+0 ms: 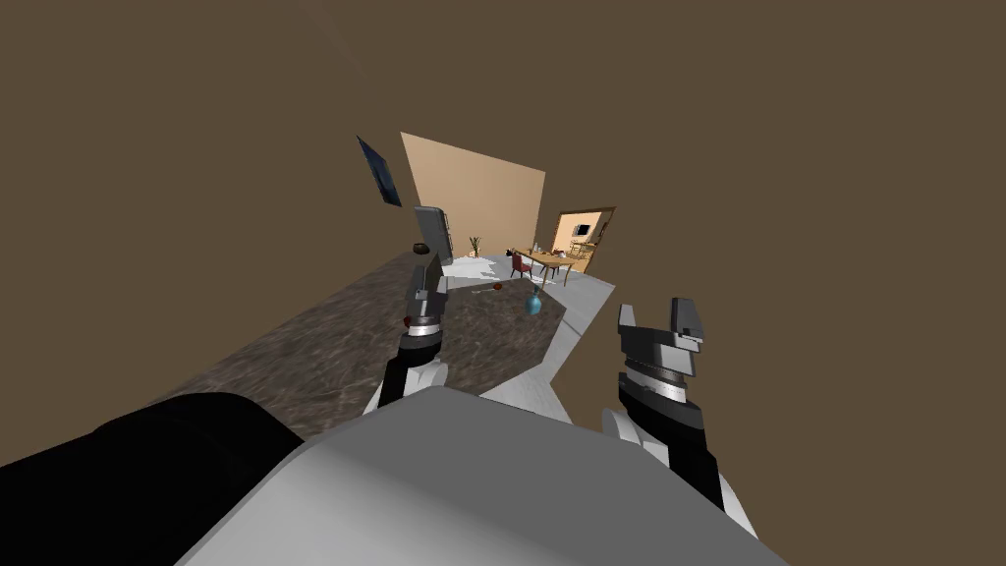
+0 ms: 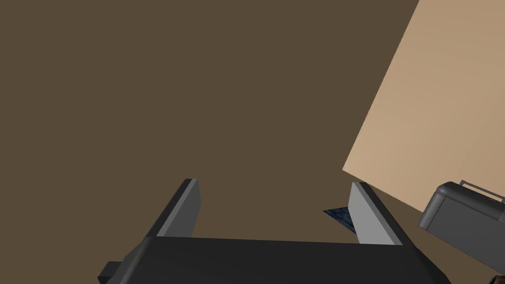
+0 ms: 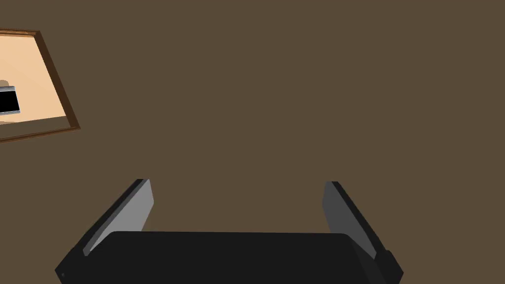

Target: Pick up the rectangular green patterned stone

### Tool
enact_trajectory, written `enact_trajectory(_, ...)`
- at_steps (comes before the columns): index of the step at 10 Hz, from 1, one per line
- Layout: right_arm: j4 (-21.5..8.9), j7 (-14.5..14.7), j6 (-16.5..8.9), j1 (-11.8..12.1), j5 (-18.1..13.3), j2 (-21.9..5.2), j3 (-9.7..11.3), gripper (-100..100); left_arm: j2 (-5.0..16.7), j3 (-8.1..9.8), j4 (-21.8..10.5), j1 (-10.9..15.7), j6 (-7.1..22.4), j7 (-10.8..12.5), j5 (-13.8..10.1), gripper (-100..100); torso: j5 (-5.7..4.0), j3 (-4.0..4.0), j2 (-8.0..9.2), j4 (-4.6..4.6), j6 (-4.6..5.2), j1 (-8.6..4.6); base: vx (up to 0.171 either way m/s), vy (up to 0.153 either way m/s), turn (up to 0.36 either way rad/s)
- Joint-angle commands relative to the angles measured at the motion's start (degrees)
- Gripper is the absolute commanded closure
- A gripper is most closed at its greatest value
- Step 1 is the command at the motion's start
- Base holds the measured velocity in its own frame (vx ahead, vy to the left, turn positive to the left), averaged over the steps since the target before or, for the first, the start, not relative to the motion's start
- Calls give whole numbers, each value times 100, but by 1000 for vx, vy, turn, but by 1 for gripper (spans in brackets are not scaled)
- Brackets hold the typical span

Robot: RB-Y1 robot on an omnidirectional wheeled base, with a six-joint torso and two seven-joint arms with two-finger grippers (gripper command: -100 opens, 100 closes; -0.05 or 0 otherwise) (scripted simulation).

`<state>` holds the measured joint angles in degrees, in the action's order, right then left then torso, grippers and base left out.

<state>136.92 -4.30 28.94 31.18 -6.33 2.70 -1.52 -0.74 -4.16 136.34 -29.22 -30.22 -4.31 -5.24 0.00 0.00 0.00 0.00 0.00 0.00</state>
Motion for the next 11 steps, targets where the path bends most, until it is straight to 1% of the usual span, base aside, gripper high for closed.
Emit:
enact_trajectory(1, 0, 0, 0, 0, 0, 0, 0, 0, 161, 10, -124, 109, 139, -52, 23, -100, 0, 0, 0, 0, 0, 0, -8, -15, -26)
enact_trajectory(4, 0, 0, 0, 0, 0, 0, 0, 0, 440, 38, -450, 426, 491, -173, 74, -100, -2, 1, 2, 0, 1, -9, -12, -27, -31)
enact_trajectory(7, 0, 0, 0, 0, 0, 0, 0, 0, 730, 76, -958, 931, 1030, -348, 142, -100, -2, 1, 2, 0, 1, -11, -17, -30, -57)
enact_trajectory(8, 0, 0, 0, 0, 0, 0, 0, 0, 730, 76, -962, 931, 1039, -348, 142, -100, -2, 2, 4, 1, 0, -10, -15, -18, -19)
enact_trajectory(9, 0, 0, 0, 0, 0, 0, 0, 0, 821, 91, -1170, 1132, 1261, -415, 166, -100, -2, 2, 3, 1, 0, -7, -13, -15, -39)
enact_trajectory(10, 0, 0, 0, 0, 0, 0, 0, 0, 821, 91, -1170, 1132, 1261, -415, 166, -100, -1, 1, 3, 0, 1, -5, -9, -10, -33)
enact_trajectory(11, 0, 0, 0, 0, 0, 0, 0, 0, 909, 107, -1397, 1350, 1480, -484, 189, -100, -1, 1, 2, 1, 0, -4, -10, -12, -62)
